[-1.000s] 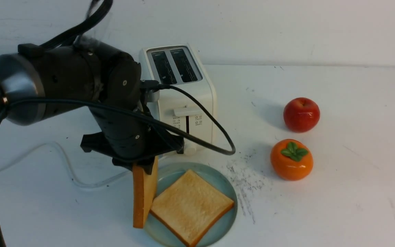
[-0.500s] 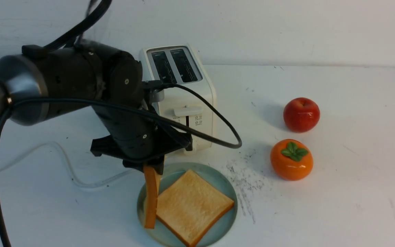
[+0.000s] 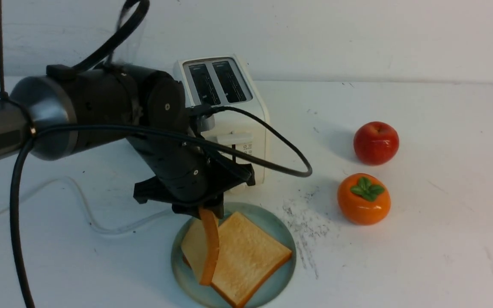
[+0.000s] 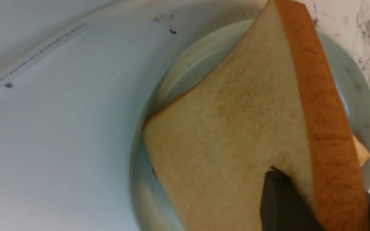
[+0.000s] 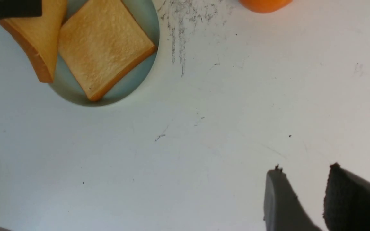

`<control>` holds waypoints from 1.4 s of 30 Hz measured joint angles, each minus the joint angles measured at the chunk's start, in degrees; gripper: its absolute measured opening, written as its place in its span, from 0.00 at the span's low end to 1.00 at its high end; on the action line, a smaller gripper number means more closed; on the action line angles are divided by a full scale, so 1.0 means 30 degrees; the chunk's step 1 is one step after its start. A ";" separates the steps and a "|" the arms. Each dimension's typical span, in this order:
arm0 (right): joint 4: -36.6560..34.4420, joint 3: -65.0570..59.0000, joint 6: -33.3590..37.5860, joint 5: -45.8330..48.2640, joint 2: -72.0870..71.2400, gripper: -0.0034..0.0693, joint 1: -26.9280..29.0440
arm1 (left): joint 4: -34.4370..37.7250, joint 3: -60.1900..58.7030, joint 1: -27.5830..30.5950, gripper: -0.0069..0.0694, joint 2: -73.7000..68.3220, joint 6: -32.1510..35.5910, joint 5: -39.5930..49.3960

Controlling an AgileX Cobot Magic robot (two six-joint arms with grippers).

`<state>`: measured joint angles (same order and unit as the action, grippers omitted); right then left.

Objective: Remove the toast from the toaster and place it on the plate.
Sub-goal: Use the left arm to put a slice of bread into the empty plate

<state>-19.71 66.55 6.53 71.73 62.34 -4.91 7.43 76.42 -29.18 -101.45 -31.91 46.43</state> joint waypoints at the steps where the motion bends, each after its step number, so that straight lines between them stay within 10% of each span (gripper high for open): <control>1: 0.0000 0.0000 0.0000 0.0000 0.0000 0.35 0.0000 | 0.0169 0.0037 -0.0023 0.32 -0.0223 0.0000 -0.0166; 42: -0.0008 0.0000 0.0000 0.0000 0.0000 0.38 0.0000 | 0.0453 0.0003 -0.0061 0.69 -0.1244 -0.0057 -0.0841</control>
<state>-19.73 66.55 6.53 71.73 62.34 -4.91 8.79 76.43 -29.36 -105.19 -32.08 43.90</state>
